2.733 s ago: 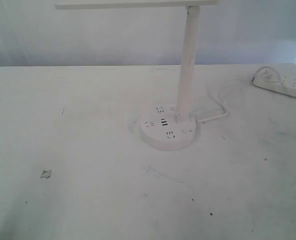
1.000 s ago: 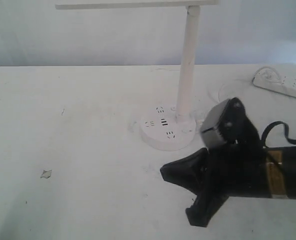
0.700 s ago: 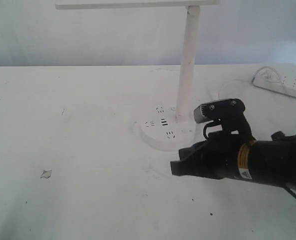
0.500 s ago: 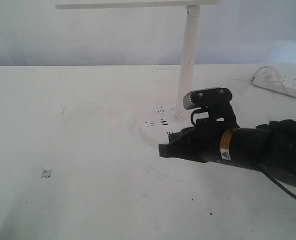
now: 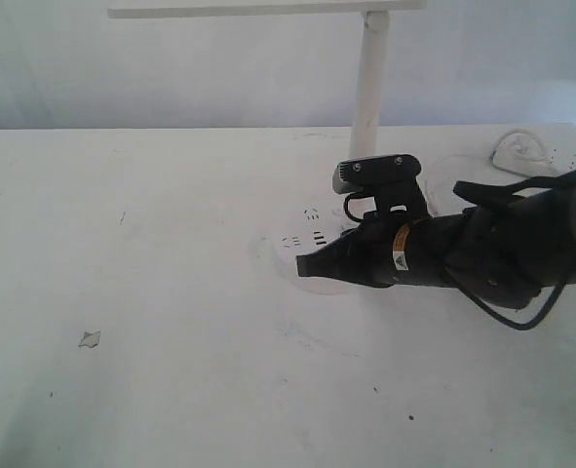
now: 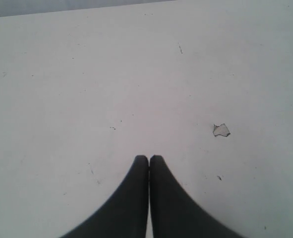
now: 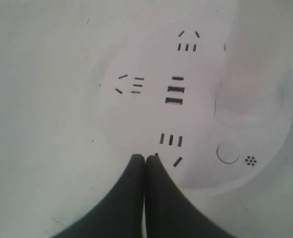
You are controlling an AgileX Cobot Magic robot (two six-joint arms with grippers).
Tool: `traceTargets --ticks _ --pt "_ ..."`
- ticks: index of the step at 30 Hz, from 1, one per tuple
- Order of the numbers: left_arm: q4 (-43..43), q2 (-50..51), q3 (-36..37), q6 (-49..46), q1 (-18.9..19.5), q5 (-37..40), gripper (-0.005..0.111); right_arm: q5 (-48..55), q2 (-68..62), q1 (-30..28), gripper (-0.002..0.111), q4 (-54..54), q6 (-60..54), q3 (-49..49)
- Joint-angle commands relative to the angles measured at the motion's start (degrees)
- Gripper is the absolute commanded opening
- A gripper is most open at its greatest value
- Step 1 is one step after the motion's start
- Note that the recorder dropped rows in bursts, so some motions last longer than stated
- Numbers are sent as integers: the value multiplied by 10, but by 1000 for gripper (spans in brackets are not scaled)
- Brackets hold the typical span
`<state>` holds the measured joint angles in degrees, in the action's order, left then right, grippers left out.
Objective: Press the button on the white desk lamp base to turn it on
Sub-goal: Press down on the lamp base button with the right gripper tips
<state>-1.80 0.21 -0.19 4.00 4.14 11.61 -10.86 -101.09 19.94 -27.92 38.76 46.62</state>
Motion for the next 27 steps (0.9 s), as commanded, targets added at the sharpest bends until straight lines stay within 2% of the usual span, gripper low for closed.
traceTargets --ticks 1,6,11,23,27 --pt "0 -2 2 1 -3 -1 0 16 -9 -18 0 3 -6 16" --pt "0 -2 2 1 -3 -1 0 60 -22 -38 0 3 -6 23" --pt "0 -2 2 1 -3 -1 0 7 -38 -39 0 3 -14 23" --pt "0 -2 2 1 -3 -1 0 35 -84 -41 0 3 -15 62" --pt "0 -2 2 1 -3 -1 0 14 -85 -43 0 3 -15 62"
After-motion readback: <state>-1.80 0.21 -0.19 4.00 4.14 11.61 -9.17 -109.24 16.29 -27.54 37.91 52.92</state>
